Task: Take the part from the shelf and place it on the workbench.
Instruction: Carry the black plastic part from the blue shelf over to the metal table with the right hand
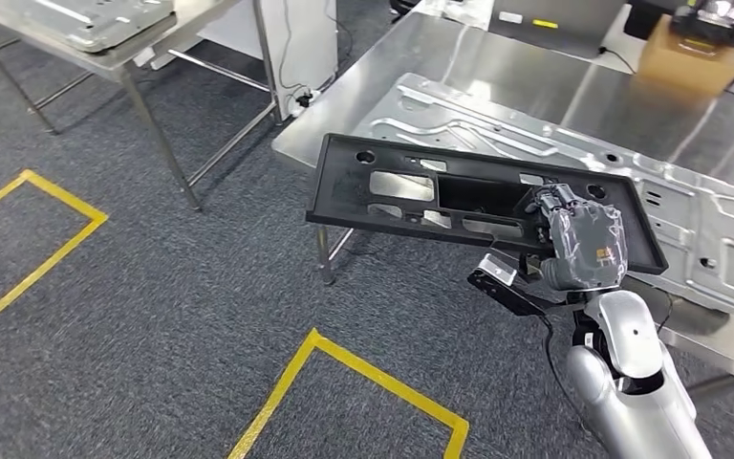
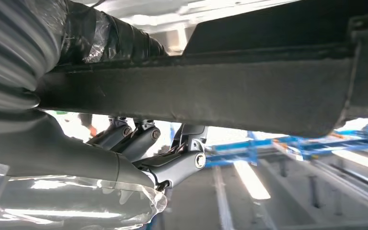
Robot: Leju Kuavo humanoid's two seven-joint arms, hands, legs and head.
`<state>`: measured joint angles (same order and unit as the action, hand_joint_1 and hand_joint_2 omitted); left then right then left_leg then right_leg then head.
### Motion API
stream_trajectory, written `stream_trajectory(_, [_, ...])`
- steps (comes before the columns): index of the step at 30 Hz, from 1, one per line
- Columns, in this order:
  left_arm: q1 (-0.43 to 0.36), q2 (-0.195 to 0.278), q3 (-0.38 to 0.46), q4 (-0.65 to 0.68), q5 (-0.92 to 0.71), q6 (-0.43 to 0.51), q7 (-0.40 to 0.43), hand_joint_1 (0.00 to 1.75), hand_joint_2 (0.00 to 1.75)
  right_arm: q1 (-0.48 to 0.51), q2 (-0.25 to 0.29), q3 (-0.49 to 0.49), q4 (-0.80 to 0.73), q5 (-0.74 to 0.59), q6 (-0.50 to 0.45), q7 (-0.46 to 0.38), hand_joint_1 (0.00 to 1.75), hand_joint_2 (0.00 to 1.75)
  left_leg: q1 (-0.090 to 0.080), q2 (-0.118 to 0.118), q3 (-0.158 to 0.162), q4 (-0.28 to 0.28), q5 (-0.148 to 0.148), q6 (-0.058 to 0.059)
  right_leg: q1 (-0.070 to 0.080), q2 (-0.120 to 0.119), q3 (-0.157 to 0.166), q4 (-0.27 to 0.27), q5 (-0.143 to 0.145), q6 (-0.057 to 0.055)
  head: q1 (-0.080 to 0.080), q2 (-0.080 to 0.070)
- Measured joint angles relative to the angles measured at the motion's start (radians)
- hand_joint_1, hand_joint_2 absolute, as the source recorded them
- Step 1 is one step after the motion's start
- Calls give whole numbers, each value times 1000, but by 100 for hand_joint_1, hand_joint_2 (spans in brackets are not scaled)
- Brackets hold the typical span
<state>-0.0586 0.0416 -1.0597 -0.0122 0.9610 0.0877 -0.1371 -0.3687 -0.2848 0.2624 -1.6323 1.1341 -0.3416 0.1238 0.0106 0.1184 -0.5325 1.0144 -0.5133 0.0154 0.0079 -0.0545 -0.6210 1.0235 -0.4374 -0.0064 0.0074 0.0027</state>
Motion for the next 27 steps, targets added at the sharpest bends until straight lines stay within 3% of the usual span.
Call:
stream_trajectory(2, [0,0,-1,0,7,-1,1,0,175,-2,0,0,0,0,0,0,175,175,1,-33,-9,36,-29,-9,-10,25,8,-12,6,-11,-1,0])
stream_trajectory(4, [1,0,-4,0,14,-1,2,0,175,-5,0,0,1,0,0,1,175,175,3,-90,-62,153,-89,-15,-14,48,11,-17,8,-19,-1,0])
stream_trajectory(6, [4,0,-7,0,23,-2,2,0,175,-4,0,0,4,-1,0,1,175,175,3,-109,-126,269,-124,-17,-13,75,11,-15,7,-21,-1,0])
stream_trajectory(7, [5,0,-9,0,28,-2,2,0,175,-3,0,0,6,-1,0,1,175,175,3,-111,-140,283,-114,-17,-12,90,11,-13,6,-21,-1,0])
stream_trajectory(9, [6,1,-14,0,37,-2,2,0,175,-2,0,0,8,-1,0,1,175,175,3,-124,-114,194,-39,-12,-12,121,12,-6,2,-17,-1,0])
stream_trajectory(11, [7,3,-19,0,43,-2,3,0,175,-4,1,0,9,-2,0,2,175,175,5,-165,-66,70,22,-3,-11,146,8,5,-4,-10,-1,0])
stream_trajectory(13, [6,4,-23,1,45,-2,3,0,175,-4,0,0,10,-2,0,2,175,175,5,-184,-47,24,31,5,-13,167,1,10,-4,1,-1,0])
stream_trajectory(15, [3,2,-28,1,45,-2,3,0,175,-3,0,0,11,-3,-1,2,175,175,5,-161,-43,16,36,15,-16,184,-4,8,-1,14,-1,0])
stream_trajectory(17, [1,1,-31,2,45,-1,3,0,175,-4,-2,0,11,-1,-1,2,175,175,9,-139,-36,4,43,29,-14,149,-18,37,-21,24,0,0])
stream_trajectory(19, [3,2,-33,3,48,0,4,0,175,-7,-3,0,12,10,-1,7,175,175,9,-122,-32,-2,44,36,-15,85,-67,140,-77,33,2,0])
stream_trajectory(21, [4,2,-36,3,53,0,6,0,175,-7,-3,1,16,35,4,18,175,175,8,-109,-32,-1,42,36,-21,60,-122,252,-118,40,2,0])
stream_trajectory(22, [4,2,-37,3,56,0,7,0,175,-7,-2,1,20,48,10,25,175,175,8,-102,-32,-1,41,35,-23,57,-130,266,-113,41,2,0])
stream_trajectory(23, [4,1,-39,3,60,0,8,0,175,-8,-2,1,23,58,18,31,175,175,8,-98,-30,-1,40,34,-24,55,-117,241,-90,41,2,0])
stream_trajectory(25, [3,0,-41,3,64,0,9,0,175,-10,-2,2,28,66,31,37,175,175,7,-92,-26,-1,37,30,-21,49,-46,106,-28,32,2,0])
stream_trajectory(27, [2,0,-42,3,65,0,9,0,175,-16,-2,2,30,69,35,38,175,175,3,-89,-24,1,32,24,-15,42,6,5,2,23,2,0])
